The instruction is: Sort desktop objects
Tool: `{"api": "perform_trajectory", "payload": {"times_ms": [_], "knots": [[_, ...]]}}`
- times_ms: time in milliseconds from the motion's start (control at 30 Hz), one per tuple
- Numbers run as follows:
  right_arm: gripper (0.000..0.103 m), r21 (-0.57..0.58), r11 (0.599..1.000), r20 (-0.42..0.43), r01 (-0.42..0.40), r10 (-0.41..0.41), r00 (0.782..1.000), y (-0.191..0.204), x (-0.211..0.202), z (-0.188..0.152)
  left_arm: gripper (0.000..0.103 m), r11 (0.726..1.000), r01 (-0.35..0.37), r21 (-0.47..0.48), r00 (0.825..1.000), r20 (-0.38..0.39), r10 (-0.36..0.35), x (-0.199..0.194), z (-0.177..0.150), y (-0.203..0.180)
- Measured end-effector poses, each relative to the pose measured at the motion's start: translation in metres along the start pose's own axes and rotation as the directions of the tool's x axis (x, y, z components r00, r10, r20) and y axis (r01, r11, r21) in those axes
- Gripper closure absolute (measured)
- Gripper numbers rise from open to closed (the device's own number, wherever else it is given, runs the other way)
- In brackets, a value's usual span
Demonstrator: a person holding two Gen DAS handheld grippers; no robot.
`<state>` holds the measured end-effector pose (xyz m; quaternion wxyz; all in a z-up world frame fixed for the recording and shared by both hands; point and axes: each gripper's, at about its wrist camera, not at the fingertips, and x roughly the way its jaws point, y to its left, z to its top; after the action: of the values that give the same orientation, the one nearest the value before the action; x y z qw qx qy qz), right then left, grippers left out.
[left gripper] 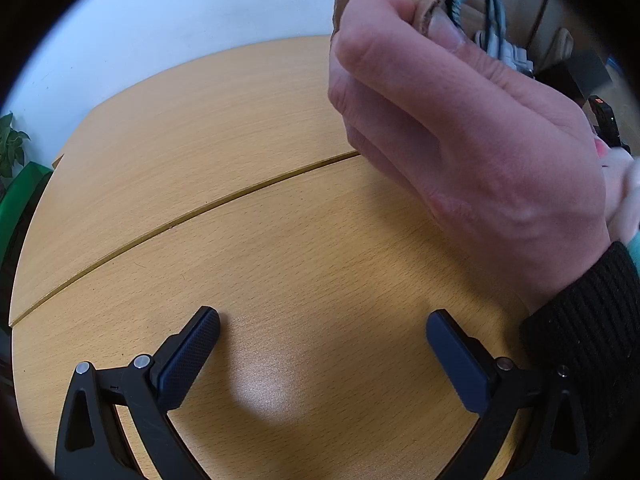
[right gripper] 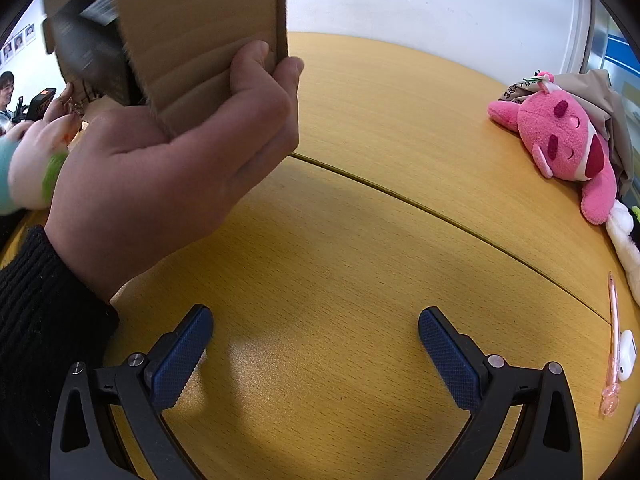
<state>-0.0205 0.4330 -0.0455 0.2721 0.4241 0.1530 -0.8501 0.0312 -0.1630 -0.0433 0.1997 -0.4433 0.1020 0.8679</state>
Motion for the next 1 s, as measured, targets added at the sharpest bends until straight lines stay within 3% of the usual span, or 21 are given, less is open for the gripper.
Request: {"api": "perform_trajectory", "payload": {"times_ms": [1000], "knots": [[0.000, 0.008, 1.000, 0.000, 0.005, -0.005, 1.000, -0.0023, 0.0025, 0.0010, 0.000, 1.000, 0.002, 0.002, 1.000, 0.000, -0.002, -0.0073, 0.0033, 0.0017]]}}
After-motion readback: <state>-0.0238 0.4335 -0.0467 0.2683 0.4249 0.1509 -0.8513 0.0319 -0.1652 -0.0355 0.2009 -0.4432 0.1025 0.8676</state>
